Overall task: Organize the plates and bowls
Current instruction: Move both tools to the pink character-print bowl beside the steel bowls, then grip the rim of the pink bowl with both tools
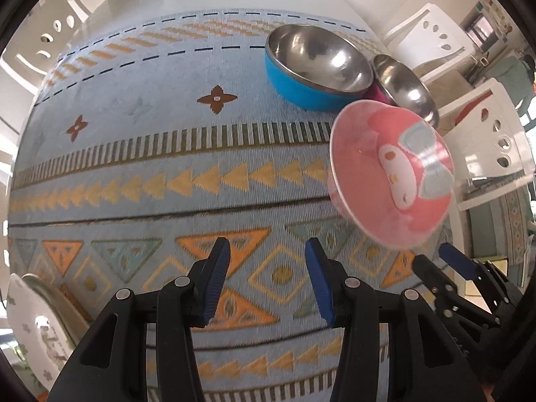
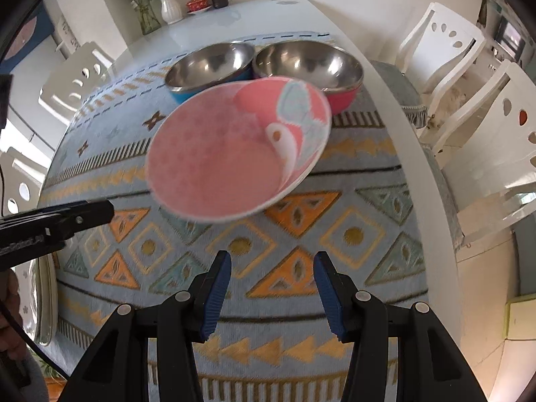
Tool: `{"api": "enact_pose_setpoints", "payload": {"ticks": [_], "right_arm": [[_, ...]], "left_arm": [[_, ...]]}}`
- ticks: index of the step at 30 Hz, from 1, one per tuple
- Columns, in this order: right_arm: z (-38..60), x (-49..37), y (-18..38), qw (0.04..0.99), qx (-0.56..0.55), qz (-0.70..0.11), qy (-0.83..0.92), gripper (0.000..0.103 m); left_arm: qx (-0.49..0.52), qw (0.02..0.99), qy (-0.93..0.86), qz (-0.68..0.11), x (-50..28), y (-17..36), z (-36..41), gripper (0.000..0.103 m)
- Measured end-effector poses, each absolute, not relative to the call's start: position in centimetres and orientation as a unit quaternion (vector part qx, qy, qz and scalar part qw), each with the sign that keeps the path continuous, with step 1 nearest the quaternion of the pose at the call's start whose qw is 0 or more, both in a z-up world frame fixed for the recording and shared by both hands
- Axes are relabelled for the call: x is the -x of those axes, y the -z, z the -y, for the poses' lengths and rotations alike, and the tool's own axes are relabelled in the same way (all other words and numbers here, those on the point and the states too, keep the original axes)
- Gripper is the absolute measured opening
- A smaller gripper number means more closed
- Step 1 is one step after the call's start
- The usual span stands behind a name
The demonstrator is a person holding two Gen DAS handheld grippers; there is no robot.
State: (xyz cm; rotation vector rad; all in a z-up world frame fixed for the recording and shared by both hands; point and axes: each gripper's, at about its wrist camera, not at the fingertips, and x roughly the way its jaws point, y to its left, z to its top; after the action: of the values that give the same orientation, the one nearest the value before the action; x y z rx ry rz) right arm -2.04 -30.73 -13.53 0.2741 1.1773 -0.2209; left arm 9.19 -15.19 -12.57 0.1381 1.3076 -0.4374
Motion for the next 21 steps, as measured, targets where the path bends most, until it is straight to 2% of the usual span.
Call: {"api": "enact_pose_setpoints", "payload": {"ticks": [7,11,16,21], "right_arm": [[34.3,1.3,14.1,0.811,-0.191,-0.545,0.098,0.049],[35.0,0.7,14.2,0.810,-0.199,-0.543,0.097,0.049],[35.1,1.2,13.5,0.812,-0.206,-0.540,0.082,0.049],[36.2,1.4,11.4,0.832,-0.228,-0.499,0.079,0.049]], "left_arm": [[-0.065,0.765,0.203,-0.608,-10.8,12.8,17.6,0.043],[-0.099,0.770,0.192,-0.601,-11.2,13.1,18.8,0.042],[-0.081,0.770,0.201,-0.600,-11.1,12.3,18.1,0.042],[-0.057,0.772,0.241,-0.585,-11.0,10.9,18.1,0.042]]}}
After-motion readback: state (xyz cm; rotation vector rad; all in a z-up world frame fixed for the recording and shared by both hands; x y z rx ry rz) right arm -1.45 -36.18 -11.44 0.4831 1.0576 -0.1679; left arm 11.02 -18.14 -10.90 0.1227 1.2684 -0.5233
